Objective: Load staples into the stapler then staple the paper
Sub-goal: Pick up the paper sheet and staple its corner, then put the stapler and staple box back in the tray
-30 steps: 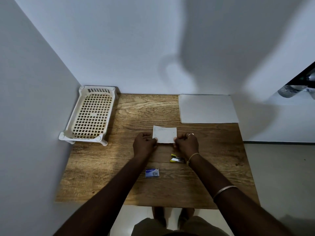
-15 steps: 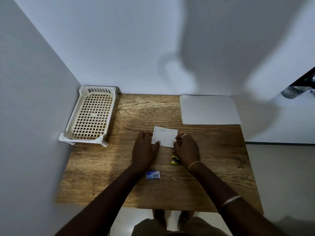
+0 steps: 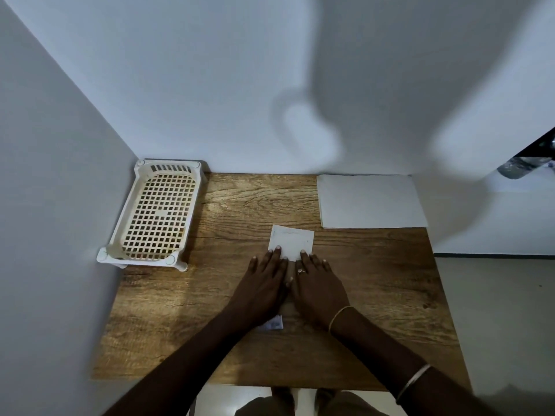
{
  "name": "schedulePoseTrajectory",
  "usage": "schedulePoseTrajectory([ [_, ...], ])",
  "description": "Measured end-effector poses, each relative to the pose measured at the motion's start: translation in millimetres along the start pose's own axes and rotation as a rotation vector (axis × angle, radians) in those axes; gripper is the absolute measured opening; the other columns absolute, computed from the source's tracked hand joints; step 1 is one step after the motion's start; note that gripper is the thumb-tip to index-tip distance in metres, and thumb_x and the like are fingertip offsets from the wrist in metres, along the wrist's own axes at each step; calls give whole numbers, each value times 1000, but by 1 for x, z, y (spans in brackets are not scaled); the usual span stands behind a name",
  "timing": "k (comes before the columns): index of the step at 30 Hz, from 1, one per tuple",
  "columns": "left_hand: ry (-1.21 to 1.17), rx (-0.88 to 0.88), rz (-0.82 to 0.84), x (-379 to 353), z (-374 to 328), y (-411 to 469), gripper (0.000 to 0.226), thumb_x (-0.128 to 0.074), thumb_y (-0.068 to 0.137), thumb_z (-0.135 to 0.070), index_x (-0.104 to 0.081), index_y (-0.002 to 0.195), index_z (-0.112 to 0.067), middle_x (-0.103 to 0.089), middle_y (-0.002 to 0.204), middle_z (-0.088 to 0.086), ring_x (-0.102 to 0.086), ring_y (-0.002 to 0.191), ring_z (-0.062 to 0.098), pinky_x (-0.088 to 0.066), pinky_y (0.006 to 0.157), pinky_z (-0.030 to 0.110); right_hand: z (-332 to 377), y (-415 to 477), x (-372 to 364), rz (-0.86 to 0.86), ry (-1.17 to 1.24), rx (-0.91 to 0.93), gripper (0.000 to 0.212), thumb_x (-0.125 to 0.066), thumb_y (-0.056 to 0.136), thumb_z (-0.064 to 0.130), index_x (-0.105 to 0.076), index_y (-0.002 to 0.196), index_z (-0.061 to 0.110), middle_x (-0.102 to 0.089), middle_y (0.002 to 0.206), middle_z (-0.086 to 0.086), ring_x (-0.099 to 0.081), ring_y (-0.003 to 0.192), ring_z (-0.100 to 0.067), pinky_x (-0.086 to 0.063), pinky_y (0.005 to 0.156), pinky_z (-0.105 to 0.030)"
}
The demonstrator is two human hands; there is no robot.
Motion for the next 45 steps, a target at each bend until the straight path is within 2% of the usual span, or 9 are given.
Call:
schedulePoseTrajectory([
  [10,-96,41,-59,26,22,68,65,-27,108,-44,-9,161,-12,3,170,14,-1,158,30,-7,125,52,-20,75,37,-19,-116,36,60,-24,105,39,-33,153,4,-25,163,-18,-23,152,-32,-7,125,-50],
  [19,-133,72,-67,56,45,130,66,-30,108,-44,-12,161,-9,0,170,16,-3,157,33,-10,125,55,-38,142,67,-48,-101,47,56,-27,105,37,-38,151,5,-31,161,-18,-28,150,-31,-13,124,-49],
  [31,-148,88,-81,60,46,144,65,-32,108,-40,-13,160,-8,0,170,17,-3,157,33,-12,125,55,-51,155,67,-62,-112,60,57,-34,104,38,-37,152,7,-31,162,-14,-28,150,-29,-12,123,-54],
  [37,-163,72,-95,65,44,139,68,-38,107,-39,-9,161,-9,4,171,14,2,157,32,-9,125,53,-56,149,73,-145,-100,68,53,-32,105,35,-40,150,9,-31,163,-10,-28,150,-25,-14,122,-54],
  [41,-229,54,-146,69,39,122,61,-43,106,-27,-19,160,-12,-2,171,11,-6,157,32,-14,125,53,-64,121,75,-268,18,69,47,-37,105,31,-49,145,9,-43,156,-8,-39,144,-20,-19,123,-48],
  [43,-284,28,-193,69,33,105,57,-50,102,-18,-32,156,-13,-11,170,11,-19,154,32,-24,123,51,-69,97,73,-320,83,76,41,-45,103,27,-57,139,10,-57,144,-10,-54,133,-23,-31,118,-45],
  [45,-354,2,-230,67,25,84,53,-55,98,-13,-44,150,-15,-23,168,8,-35,148,29,-36,116,44,-78,69,68,-361,180,47,36,-54,99,26,-64,131,13,-67,130,-9,-64,118,-25,-45,106,-39],
])
Point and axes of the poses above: each hand's wrist, its own y-axis towards the middle knuckle, its own x-axis out of the back of the hand, z = x × y, the point moved 5 cm from there along y, towards the middle knuckle
